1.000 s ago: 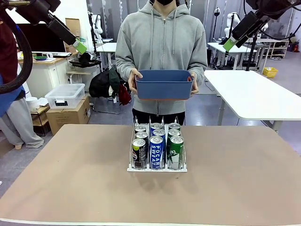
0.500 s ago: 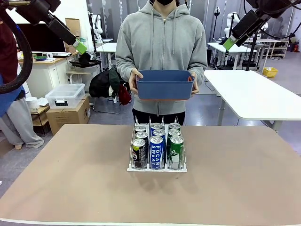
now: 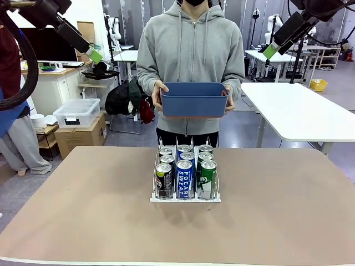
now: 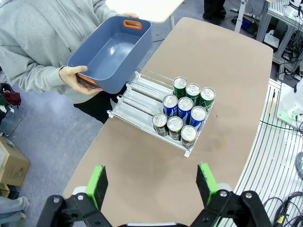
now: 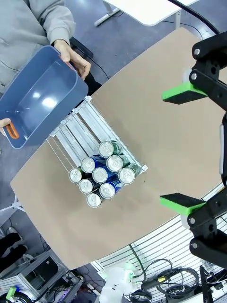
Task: Fill the beverage cans into the dispenser.
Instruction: Place the picked Sprite in the line of the Automatic Can Dispenser with the same cans.
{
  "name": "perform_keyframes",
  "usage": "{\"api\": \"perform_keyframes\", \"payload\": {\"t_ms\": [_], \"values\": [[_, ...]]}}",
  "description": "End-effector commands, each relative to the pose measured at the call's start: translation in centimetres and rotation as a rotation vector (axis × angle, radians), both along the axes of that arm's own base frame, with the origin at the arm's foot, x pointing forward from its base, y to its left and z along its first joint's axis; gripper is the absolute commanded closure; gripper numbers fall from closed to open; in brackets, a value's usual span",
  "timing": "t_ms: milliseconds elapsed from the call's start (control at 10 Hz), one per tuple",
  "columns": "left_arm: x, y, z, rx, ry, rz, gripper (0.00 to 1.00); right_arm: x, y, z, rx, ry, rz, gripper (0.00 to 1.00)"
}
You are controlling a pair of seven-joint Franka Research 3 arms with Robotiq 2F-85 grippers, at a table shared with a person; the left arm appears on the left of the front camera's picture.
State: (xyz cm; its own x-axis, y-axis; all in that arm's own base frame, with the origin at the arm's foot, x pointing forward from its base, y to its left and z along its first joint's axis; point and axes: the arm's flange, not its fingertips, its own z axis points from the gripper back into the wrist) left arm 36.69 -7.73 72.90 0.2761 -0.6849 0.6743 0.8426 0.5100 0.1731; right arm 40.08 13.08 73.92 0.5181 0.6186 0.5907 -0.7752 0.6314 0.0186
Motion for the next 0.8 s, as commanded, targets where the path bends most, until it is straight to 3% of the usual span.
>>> {"api": "perform_keyframes", "payload": {"t_ms": [0,700], "values": [[-0.02,0.11,-0.12,0.000,0.002,0.002,0.00,-0.13,0.01,-0.04,0.003,0.003,0.000,0.00],[-0.02,0.11,-0.12,0.000,0.002,0.002,0.00,-0.13,0.01,-0.04,0.003,0.003,0.000,0.00]]}}
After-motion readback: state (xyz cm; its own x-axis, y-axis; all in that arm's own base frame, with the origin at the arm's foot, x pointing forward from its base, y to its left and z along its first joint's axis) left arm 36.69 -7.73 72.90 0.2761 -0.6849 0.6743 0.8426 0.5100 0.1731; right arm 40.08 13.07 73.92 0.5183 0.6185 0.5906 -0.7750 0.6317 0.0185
